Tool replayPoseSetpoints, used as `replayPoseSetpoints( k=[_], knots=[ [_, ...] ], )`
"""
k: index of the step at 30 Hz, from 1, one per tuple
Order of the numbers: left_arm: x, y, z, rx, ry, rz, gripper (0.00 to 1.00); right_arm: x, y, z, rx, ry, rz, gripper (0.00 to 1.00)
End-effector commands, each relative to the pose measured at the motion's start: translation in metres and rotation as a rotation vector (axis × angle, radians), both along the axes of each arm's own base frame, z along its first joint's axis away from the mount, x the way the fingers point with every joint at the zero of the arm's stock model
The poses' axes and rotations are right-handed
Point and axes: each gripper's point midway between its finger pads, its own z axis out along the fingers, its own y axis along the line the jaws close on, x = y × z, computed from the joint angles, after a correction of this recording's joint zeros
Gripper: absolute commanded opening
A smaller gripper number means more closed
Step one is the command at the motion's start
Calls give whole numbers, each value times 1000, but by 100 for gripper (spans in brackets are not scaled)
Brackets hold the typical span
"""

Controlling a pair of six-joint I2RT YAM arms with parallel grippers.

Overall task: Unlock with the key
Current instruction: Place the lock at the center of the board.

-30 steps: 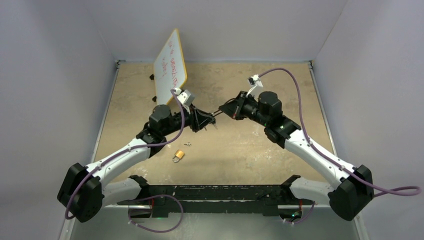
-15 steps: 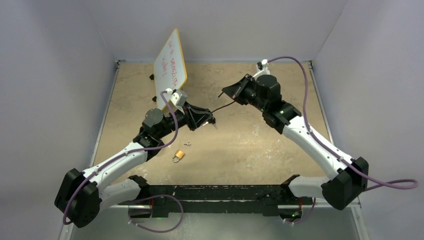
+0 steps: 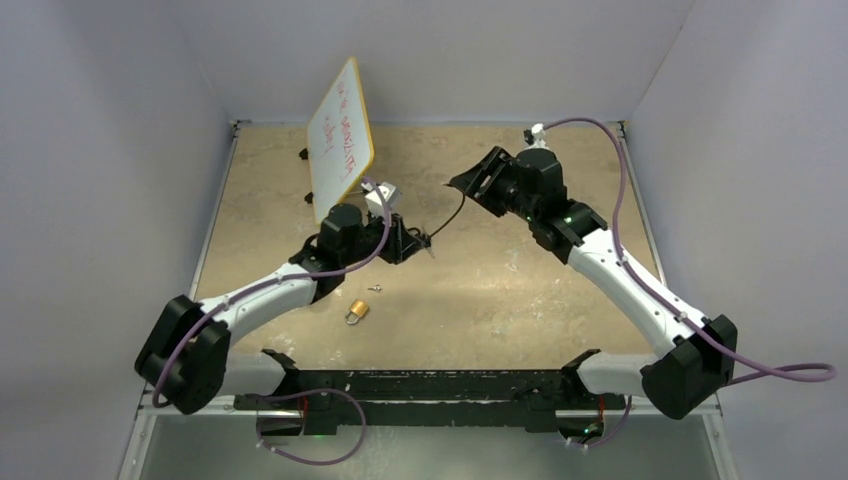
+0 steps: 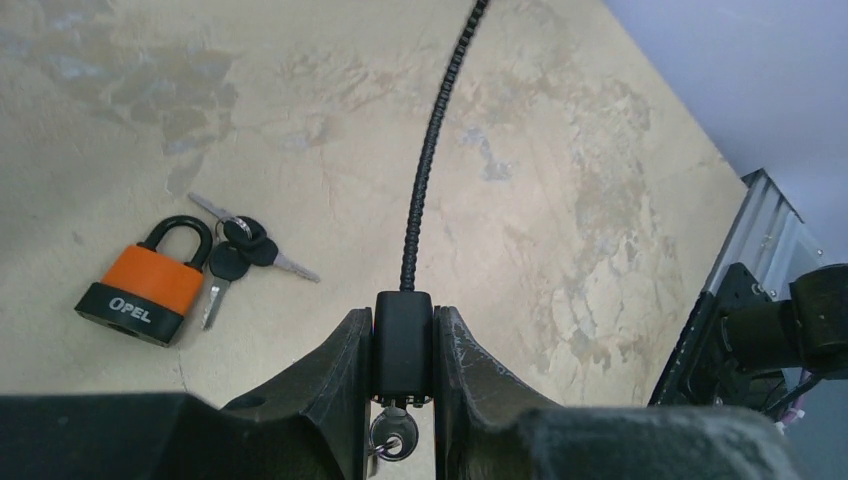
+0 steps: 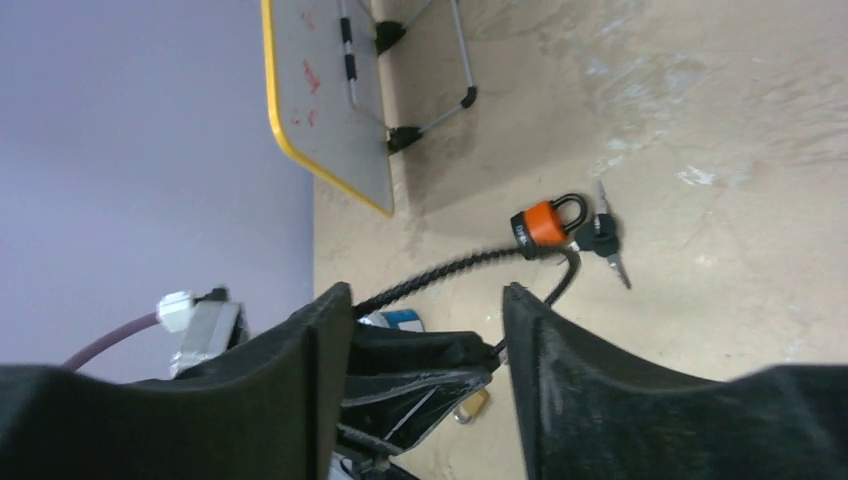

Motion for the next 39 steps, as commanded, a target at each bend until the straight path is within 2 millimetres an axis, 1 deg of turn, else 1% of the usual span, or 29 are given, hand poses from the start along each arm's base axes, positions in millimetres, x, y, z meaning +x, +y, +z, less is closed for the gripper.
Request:
replayPoseSetpoints(
  k=[1,4,5,6,9,11,13,15,18,19,20,22,24,27,30,31,32,35,36,39],
  knots=[
    [23,-16,19,-26,12,0,0,-1,-35,21,-27,-51,-151,64],
    [31,-29,10,-37,75,-18,0,-6,-51,29,-59,-89,-197,68],
    [35,-34,1,-33,110,-21,0,-8,-59,30,-76,-94,-222,68],
    [38,-40,-4,-37,141,-27,0,-10,-66,27,-99,-92,-249,69],
    [46,-58,-19,-45,227,-36,0,-18,-94,29,-151,-114,-344,71],
    [51,-73,-28,-61,262,-47,0,-22,-106,28,-185,-137,-375,72],
    [51,-94,-34,-84,290,-81,0,-25,-111,26,-212,-144,-374,72],
    [54,-114,-38,-105,313,-102,0,-30,-112,19,-234,-126,-360,72],
    [63,-136,-55,-112,389,-64,1,-35,-113,6,-262,-88,-346,72],
    [69,-143,-56,-134,427,-41,3,-36,-115,2,-272,-76,-348,72],
    [71,-150,-62,-149,460,-34,6,-37,-116,-1,-283,-67,-351,71],
    [75,-162,-66,-183,487,-41,10,-40,-119,-7,-309,-51,-349,70],
    [78,-169,-74,-181,509,-29,16,-44,-121,-15,-332,-23,-337,70],
    [82,-173,-83,-171,521,-6,28,-54,-120,-32,-347,23,-307,69],
    [86,-166,-85,-128,499,30,43,-59,-120,-47,-357,52,-290,69],
    [87,-162,-86,-96,483,43,56,-59,-120,-51,-362,59,-286,69],
    [89,-155,-91,-39,482,82,61,-60,-120,-55,-369,66,-283,68],
    [94,-137,-92,87,463,154,68,-59,-115,-63,-389,84,-252,66],
    [92,-128,-94,125,473,180,69,-58,-114,-65,-397,91,-243,66],
    [93,-109,-86,182,438,239,70,-54,-109,-70,-421,80,-203,66]
  ],
)
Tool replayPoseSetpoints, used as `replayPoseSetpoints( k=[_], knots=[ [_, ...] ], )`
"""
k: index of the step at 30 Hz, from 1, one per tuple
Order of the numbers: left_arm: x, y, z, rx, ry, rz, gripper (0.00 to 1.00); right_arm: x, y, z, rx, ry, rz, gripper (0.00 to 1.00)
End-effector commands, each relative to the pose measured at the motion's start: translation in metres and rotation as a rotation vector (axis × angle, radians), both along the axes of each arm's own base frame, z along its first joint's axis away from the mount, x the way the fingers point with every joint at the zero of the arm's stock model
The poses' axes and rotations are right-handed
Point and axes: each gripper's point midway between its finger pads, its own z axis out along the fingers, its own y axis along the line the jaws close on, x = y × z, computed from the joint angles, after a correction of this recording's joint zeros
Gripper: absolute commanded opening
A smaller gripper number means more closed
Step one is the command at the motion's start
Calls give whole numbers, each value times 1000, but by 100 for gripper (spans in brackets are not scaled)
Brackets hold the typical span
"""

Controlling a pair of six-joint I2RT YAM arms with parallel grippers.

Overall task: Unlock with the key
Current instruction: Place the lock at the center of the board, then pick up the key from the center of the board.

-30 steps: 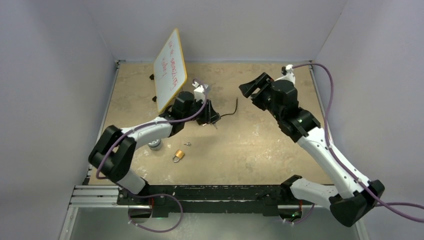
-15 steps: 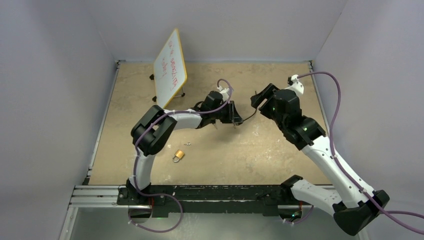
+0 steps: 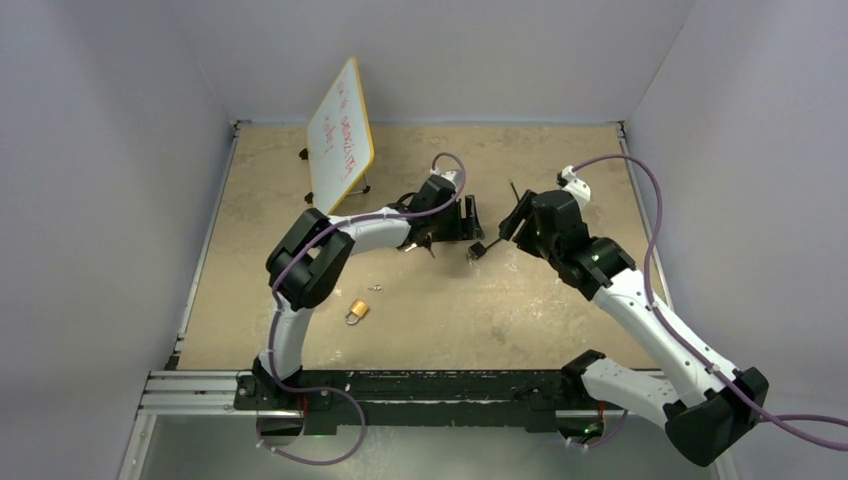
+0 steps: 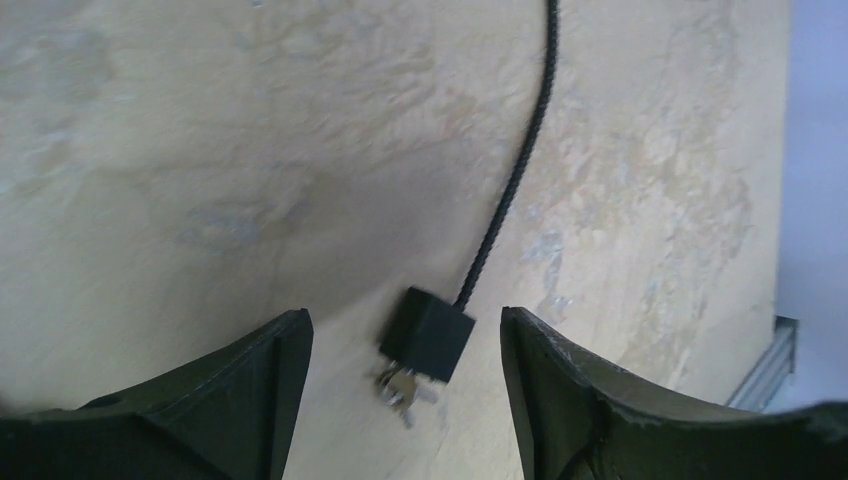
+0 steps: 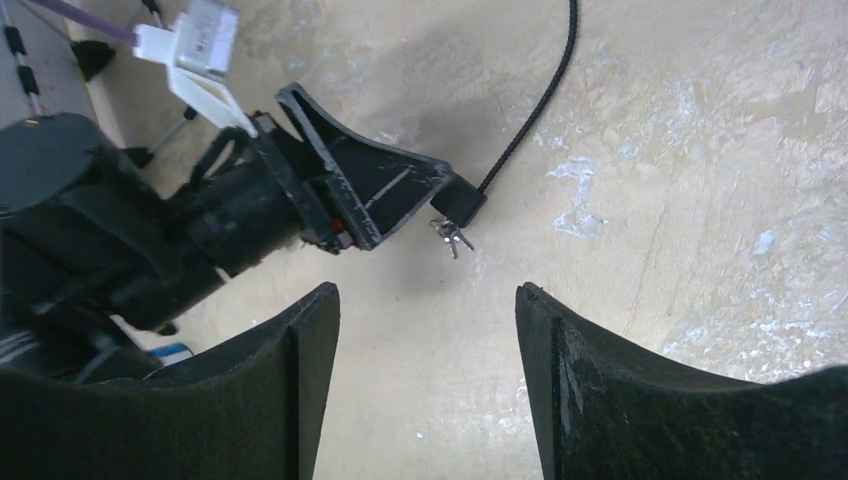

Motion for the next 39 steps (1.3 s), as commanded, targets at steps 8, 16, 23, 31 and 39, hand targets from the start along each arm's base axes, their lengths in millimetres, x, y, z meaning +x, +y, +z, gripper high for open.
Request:
replayPoseSetpoints(
  k=[8,16,23,31,39],
  knots=[
    [0,101,85,285,-258,204,66,16,68,-28,-3,30,409,61],
    [-40,215,101,452,-261,450,61,10,165,-76,34,158,721,51],
    [-79,291,121,444,-238,750,58,-9,242,-117,-133,233,914,46],
    [-115,343,140,443,-242,947,58,-23,278,-154,-328,320,920,52],
    [-135,363,134,425,-233,1016,58,-29,290,-175,-413,354,911,38]
  ],
)
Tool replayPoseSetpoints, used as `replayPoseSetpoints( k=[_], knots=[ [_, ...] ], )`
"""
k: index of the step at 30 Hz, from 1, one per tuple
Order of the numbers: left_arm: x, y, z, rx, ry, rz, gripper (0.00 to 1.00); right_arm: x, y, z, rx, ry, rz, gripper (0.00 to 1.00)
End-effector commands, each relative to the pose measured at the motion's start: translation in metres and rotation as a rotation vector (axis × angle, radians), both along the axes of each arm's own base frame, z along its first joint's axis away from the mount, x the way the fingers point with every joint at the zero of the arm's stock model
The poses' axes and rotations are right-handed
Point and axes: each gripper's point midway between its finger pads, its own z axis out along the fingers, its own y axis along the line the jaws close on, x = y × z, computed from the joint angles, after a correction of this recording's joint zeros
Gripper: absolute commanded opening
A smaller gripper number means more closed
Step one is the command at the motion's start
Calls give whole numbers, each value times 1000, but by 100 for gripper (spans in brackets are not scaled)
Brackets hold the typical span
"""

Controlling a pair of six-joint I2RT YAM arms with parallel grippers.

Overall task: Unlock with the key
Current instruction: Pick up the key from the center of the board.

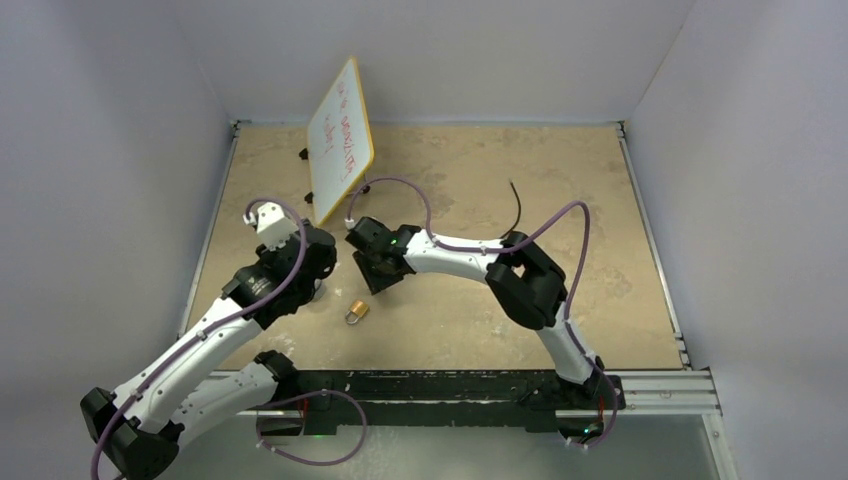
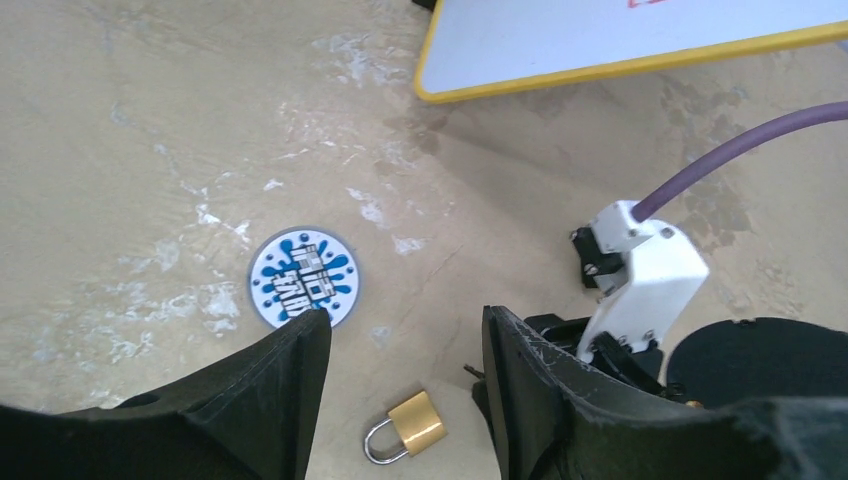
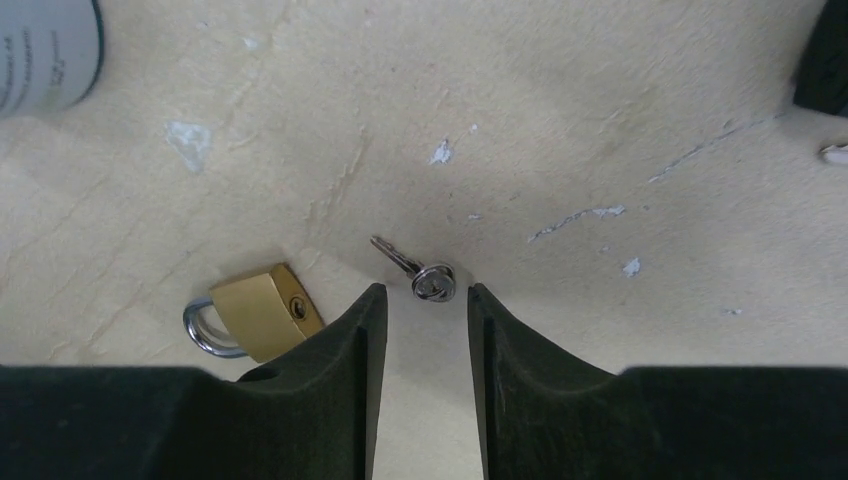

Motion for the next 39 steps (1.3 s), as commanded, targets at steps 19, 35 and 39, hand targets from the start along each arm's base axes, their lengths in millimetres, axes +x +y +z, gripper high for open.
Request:
replayPoseSetpoints(
  k=[19,35,39],
  knots=[
    [-12,16,-22,12,22,64,58,3,-8,-7,-180,-96,-37,5],
    [-12,-25,-39,-173,20,-92,59,19,-11,87,352,-1,-180,0],
    [-7,-59,-30,-295,-37,-233,61,34,-27,123,512,26,-228,0]
  ],
)
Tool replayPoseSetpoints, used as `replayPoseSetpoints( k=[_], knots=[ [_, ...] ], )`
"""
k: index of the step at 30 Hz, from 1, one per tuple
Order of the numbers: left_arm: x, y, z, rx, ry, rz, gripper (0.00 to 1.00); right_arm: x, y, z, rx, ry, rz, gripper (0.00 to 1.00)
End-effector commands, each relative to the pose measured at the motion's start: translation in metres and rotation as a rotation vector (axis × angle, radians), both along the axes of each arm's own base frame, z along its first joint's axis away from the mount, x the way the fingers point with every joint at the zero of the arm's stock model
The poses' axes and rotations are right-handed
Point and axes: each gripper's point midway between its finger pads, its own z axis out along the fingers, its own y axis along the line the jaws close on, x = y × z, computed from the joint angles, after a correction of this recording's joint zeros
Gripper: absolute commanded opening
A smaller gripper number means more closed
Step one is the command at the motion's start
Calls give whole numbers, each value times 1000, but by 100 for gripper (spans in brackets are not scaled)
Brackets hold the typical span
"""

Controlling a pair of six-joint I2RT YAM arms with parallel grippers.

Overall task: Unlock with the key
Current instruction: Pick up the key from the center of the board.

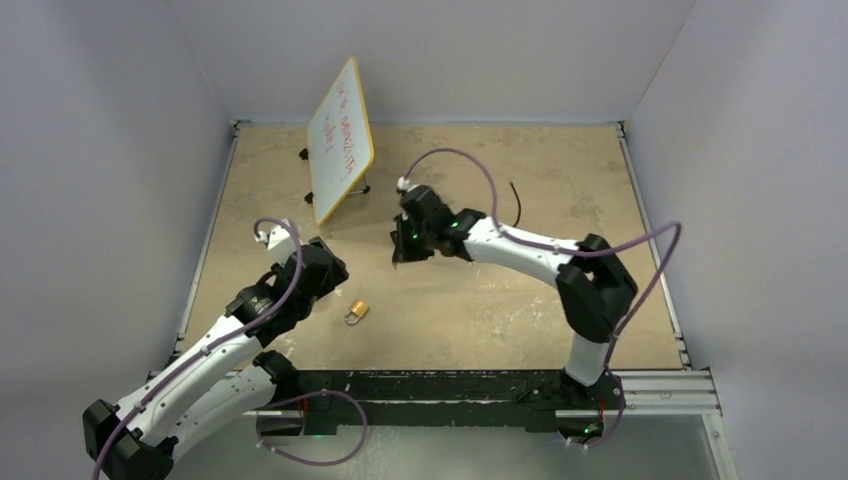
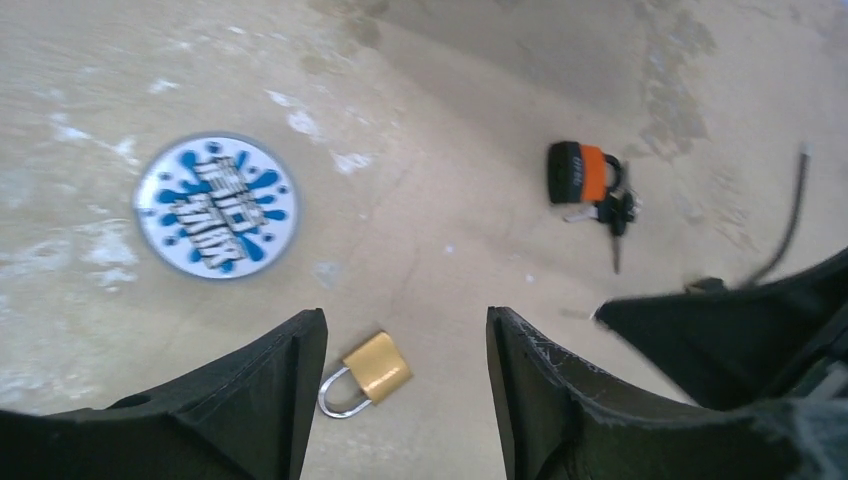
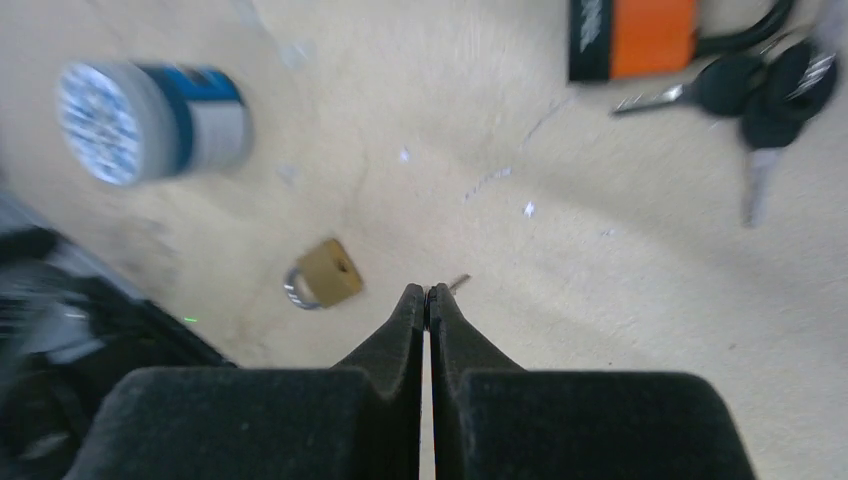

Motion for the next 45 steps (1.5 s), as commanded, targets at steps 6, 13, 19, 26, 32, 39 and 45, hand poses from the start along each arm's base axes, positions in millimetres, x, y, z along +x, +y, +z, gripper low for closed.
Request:
replayPoseSetpoints(
  k=[6,13,19,26,32,39,45],
  knots=[
    [19,-102,50,-322,-259,-446,63,27,-14,116,414,21,-40,0],
    [26,-133,95,-205,-524,-734,59,8,-44,162,491,68,37,0],
    [12,-168,119,-138,-693,-1051,62,-19,-57,188,557,114,75,0],
    [5,-183,128,-109,-872,-1167,58,-38,-65,216,640,126,102,0],
    [-4,-192,142,-161,-971,-1220,56,-49,-73,214,646,118,107,0],
    [-15,-201,135,-215,-964,-1304,26,-50,-75,214,654,113,90,0],
    [-20,-201,130,-217,-946,-1328,30,-45,-77,217,662,95,63,0]
  ],
)
